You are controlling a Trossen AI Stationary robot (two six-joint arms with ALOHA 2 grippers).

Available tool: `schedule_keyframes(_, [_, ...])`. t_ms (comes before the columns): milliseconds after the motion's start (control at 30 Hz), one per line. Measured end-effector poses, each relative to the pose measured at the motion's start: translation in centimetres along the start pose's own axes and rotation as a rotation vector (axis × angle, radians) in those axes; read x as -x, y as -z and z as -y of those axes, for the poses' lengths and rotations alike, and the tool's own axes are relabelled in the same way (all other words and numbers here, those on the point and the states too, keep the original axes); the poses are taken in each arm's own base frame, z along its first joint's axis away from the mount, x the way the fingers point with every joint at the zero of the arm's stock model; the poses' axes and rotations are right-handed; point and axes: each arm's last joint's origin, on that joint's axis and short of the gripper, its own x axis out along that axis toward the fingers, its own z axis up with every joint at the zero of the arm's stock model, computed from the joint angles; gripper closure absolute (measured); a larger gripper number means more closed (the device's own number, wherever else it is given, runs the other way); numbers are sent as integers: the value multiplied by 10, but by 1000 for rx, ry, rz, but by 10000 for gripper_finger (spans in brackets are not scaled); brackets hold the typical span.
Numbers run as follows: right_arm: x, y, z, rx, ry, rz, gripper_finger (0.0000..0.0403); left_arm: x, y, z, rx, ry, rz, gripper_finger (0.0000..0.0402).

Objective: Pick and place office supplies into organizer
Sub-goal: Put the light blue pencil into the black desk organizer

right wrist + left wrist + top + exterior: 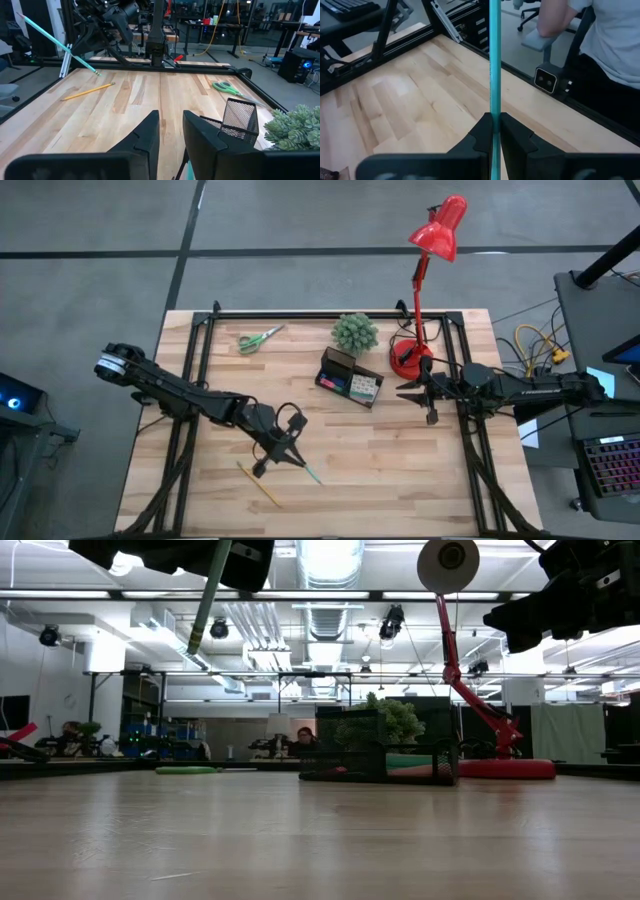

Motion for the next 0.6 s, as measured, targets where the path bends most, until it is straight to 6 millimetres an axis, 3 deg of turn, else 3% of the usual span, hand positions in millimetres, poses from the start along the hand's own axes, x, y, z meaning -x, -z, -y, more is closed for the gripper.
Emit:
schedule_keyframes(400, [0,0,0,0,0,0,324,0,0,0,-1,-1,1,393])
schedule_keyframes(600, [0,0,0,0,0,0,334,0,1,-4,-3,-124,-38,393])
